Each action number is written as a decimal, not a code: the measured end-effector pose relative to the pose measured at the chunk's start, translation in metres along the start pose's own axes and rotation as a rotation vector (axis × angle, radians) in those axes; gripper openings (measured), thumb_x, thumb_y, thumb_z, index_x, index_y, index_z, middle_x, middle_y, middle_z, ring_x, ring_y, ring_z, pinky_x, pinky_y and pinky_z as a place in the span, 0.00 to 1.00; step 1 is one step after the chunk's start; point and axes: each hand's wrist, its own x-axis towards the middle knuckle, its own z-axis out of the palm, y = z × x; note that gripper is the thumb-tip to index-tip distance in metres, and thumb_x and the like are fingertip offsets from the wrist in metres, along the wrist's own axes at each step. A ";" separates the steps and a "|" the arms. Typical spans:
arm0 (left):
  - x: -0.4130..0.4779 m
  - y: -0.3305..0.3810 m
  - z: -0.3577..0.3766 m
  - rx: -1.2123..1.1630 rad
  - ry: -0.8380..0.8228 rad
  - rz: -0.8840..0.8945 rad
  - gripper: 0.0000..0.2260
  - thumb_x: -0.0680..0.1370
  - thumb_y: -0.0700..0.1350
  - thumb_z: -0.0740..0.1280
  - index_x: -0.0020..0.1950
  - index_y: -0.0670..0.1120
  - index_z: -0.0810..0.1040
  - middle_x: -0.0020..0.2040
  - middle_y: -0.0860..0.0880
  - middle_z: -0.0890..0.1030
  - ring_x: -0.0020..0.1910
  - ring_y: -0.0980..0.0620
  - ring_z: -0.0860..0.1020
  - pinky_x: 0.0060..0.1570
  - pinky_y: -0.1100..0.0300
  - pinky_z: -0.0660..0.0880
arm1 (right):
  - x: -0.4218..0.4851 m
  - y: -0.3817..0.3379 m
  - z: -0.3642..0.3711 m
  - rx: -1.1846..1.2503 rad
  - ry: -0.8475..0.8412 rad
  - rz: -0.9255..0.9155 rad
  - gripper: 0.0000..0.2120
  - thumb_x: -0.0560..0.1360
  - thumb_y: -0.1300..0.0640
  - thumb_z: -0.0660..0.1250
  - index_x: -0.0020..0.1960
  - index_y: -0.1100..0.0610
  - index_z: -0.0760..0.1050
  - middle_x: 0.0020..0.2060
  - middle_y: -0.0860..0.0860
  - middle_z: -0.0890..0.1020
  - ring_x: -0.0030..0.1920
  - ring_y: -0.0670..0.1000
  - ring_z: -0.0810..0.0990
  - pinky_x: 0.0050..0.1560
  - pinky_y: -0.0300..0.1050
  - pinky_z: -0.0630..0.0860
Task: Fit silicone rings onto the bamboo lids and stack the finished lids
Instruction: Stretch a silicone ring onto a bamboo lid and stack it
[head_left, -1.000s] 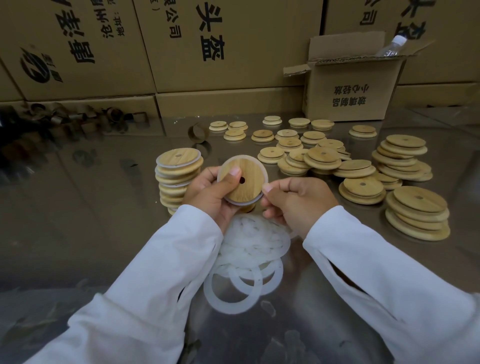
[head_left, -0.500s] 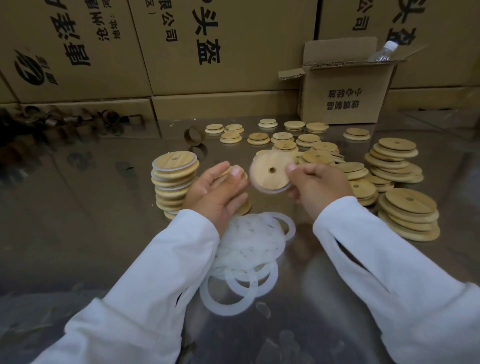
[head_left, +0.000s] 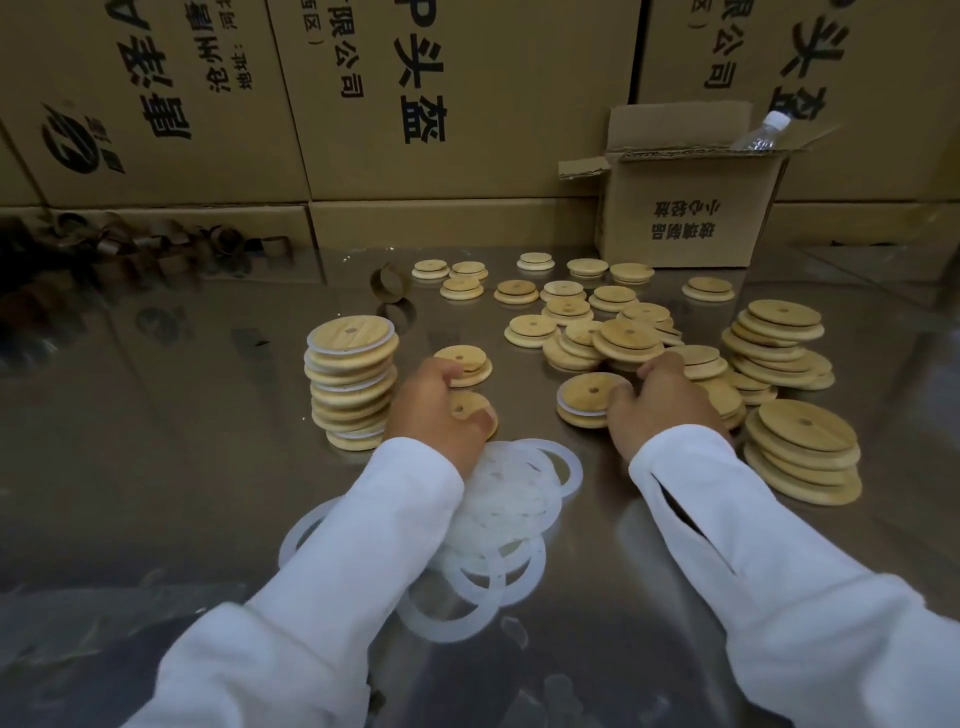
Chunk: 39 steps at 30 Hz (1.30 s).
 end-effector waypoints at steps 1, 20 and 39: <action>0.001 0.001 0.002 0.079 -0.012 -0.015 0.20 0.73 0.43 0.69 0.64 0.48 0.70 0.61 0.48 0.73 0.61 0.48 0.71 0.56 0.60 0.67 | 0.000 0.000 -0.001 -0.038 -0.008 -0.003 0.15 0.78 0.52 0.57 0.61 0.58 0.63 0.31 0.51 0.69 0.29 0.49 0.67 0.27 0.41 0.60; -0.015 0.019 -0.004 -0.165 -0.026 0.486 0.32 0.66 0.41 0.76 0.66 0.50 0.67 0.59 0.59 0.73 0.63 0.59 0.71 0.62 0.67 0.67 | -0.034 -0.029 -0.004 0.816 -0.204 -0.313 0.07 0.74 0.56 0.67 0.50 0.48 0.73 0.28 0.45 0.80 0.30 0.37 0.77 0.42 0.39 0.73; -0.001 0.022 -0.018 -1.113 -0.175 -0.116 0.05 0.78 0.43 0.62 0.46 0.47 0.78 0.43 0.49 0.81 0.43 0.49 0.80 0.37 0.58 0.80 | -0.037 -0.019 0.013 0.054 -0.208 -0.595 0.08 0.76 0.50 0.62 0.49 0.50 0.79 0.44 0.48 0.77 0.52 0.51 0.73 0.50 0.45 0.70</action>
